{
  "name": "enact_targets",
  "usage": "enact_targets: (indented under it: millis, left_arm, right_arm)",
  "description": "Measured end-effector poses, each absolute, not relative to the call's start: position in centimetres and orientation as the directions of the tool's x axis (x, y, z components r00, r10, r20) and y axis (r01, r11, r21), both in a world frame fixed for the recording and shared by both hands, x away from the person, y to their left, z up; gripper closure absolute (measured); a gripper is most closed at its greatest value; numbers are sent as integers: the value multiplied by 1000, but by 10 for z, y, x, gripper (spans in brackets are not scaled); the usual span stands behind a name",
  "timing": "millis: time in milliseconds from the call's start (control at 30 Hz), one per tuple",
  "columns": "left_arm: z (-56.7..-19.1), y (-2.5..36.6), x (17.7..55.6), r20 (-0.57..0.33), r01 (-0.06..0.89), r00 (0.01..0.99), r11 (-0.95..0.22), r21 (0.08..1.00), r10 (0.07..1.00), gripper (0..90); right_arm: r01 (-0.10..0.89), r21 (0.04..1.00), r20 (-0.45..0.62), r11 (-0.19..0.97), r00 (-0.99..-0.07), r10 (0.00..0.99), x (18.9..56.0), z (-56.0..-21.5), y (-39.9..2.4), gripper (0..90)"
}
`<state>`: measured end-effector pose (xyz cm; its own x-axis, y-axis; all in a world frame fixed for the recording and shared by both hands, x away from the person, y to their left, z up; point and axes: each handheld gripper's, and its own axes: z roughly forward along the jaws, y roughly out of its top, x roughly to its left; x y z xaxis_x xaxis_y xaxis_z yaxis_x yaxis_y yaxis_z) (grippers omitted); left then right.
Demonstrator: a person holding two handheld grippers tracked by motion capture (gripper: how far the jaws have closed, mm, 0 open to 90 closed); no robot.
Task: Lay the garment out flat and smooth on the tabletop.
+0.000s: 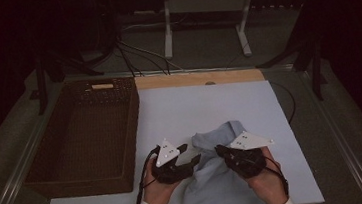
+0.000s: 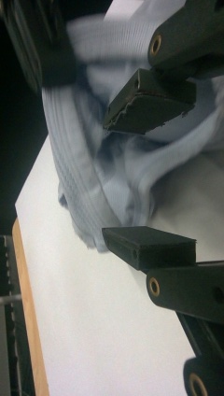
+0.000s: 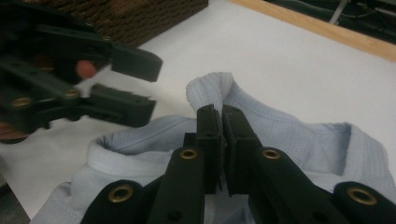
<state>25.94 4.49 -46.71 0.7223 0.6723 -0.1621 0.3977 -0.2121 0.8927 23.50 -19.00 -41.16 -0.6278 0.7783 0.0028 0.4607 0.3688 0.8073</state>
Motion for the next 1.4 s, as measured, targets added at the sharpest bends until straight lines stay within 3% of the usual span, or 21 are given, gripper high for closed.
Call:
enact_targets:
  millis: [400,533,700,833,933,1400]
  left_arm:
    - [-475,31,285,-170,437,692,-220,872,702,419]
    - [-477,26,293,-174,453,676,-219,864,716,454]
    - [-481,21,305,-184,485,664,-231,843,725,537]
    - [-476,24,311,-203,494,662,-215,842,722,774]
    - [-468,30,314,-208,487,662,-202,850,720,864]
    - [-436,43,309,-241,447,673,-126,886,699,886]
  right_arm:
    - [436,837,5,331,-610,793,231,-404,-198,867]
    - [431,842,4,324,-606,795,229,-402,-200,867]
    - [420,852,3,314,-602,799,226,-398,-202,867]
    - [417,850,-10,321,-596,803,227,-398,-205,867]
    - [427,846,-7,320,-591,807,228,-401,-207,866]
    - [428,832,-24,352,-607,794,228,-407,-198,857]
